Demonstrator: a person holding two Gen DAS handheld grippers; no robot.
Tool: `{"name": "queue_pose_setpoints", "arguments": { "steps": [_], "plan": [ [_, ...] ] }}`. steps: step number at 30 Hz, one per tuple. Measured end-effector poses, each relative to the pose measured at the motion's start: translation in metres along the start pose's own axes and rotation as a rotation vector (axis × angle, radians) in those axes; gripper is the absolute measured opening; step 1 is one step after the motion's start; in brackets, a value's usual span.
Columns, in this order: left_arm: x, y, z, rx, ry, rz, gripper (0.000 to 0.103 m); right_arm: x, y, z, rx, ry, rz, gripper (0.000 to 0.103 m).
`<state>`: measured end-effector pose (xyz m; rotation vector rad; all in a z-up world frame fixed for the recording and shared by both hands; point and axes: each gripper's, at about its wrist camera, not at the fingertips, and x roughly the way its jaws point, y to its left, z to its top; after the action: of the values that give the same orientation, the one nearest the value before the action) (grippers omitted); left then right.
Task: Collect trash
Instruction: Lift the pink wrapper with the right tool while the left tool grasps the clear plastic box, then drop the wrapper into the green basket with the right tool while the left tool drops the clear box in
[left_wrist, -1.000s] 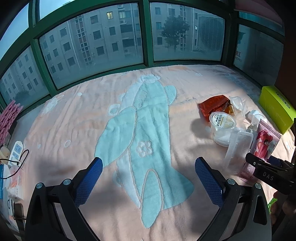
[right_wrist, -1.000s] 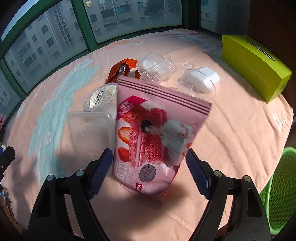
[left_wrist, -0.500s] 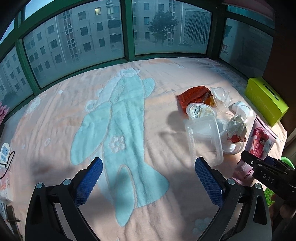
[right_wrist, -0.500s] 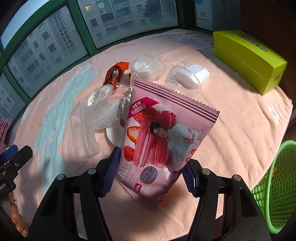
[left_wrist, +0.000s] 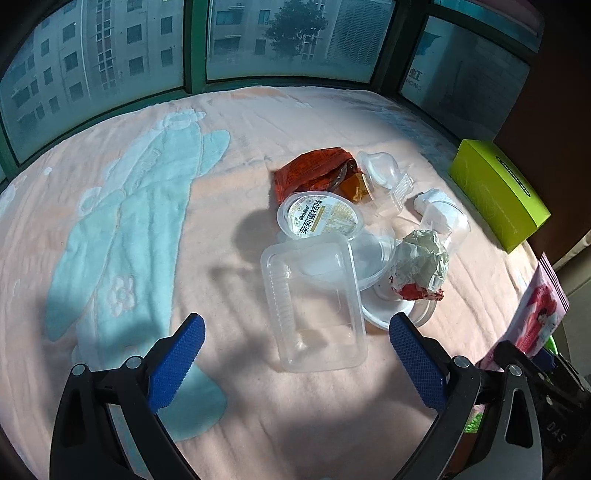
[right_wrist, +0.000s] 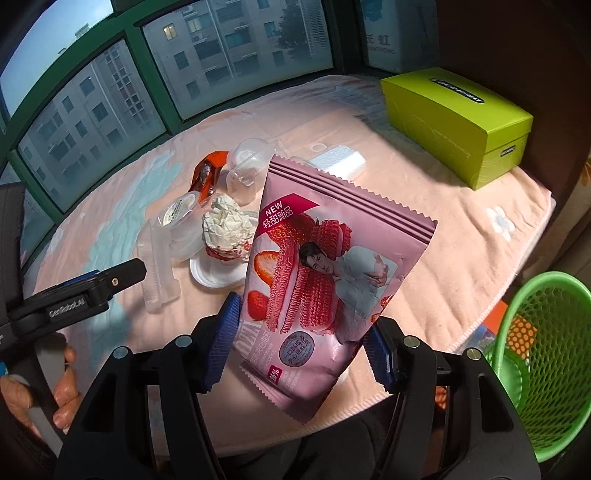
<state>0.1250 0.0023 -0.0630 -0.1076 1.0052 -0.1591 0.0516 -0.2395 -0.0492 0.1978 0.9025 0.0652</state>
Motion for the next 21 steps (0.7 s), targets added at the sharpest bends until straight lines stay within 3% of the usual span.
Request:
{"name": "queue_pose_setpoints", "arguments": {
  "steps": [5, 13, 14, 21],
  "plan": [
    [0.017, -0.001, 0.009, -0.020, 0.027, -0.081, 0.095, -0.016, -0.017, -0.006, 0.015, -0.012, -0.022, 0.063],
    [0.035, 0.001, 0.012, -0.044, 0.067, -0.135, 0.065, -0.039, -0.053, -0.018, 0.056, -0.029, -0.069, 0.063],
    [0.037, 0.001, 0.012, -0.046, 0.074, -0.138, 0.057, -0.043, -0.057, -0.020, 0.061, -0.031, -0.075, 0.063],
    [0.018, -0.004, 0.001, -0.030, 0.049, -0.120, 0.057, -0.060, -0.092, -0.034, 0.114, -0.036, -0.126, 0.063]
  ]
}}
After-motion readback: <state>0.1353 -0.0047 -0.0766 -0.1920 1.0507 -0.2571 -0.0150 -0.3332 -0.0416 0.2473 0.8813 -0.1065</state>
